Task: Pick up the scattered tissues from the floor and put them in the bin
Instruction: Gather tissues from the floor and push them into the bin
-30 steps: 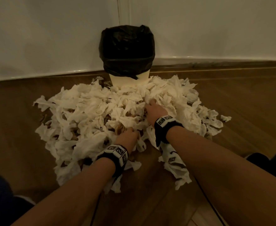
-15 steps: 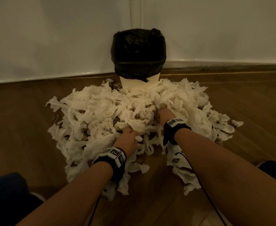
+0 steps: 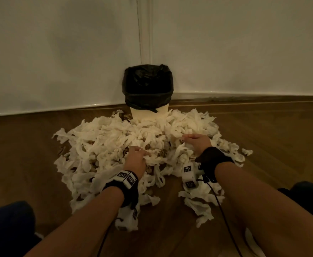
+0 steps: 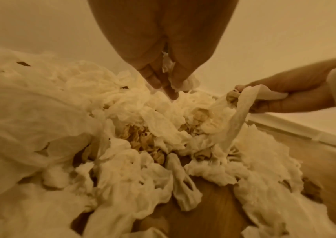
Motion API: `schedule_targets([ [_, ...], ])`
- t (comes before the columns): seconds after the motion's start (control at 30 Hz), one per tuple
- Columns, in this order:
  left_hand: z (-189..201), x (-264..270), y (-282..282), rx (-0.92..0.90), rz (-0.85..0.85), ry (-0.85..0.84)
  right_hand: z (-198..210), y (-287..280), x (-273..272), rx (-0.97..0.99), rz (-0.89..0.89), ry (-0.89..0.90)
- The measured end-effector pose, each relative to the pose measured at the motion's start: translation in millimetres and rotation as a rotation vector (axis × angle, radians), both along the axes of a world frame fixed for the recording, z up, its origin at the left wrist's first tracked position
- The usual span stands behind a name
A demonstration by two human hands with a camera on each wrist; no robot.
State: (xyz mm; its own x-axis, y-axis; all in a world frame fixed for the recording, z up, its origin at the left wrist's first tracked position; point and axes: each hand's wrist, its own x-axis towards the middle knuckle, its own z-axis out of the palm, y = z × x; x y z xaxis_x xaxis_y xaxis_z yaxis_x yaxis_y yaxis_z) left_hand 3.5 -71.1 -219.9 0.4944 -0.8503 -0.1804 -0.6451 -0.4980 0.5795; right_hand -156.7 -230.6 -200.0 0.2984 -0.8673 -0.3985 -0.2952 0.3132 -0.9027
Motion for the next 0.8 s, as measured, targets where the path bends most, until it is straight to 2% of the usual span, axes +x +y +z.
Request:
schedule_targets([
  [0.13,18,0,-4,-0.085,0.021,0.1,12,6,-8,0.175,-0.085,-0.18],
  [0.23,30,1,-6,-0.167,0.1,0.165,18,6,-10,0.218,-0.111,-0.315],
  [0.37,47,7,-11,-0.202,0.169,0.155,37,3,-7,0.32,-0.128,-0.381],
  [0.57,83,25,-22,-0.292,0.234,0.178,68,-4,2,0.276,-0.129,-0.458],
  [0.7,116,41,-34,-0.324,0.244,0.107,96,-14,10,0.262,-0.114,-0.532],
  [0.8,143,49,-47,-0.422,0.262,0.105,123,-23,18,0.261,-0.076,-0.589],
])
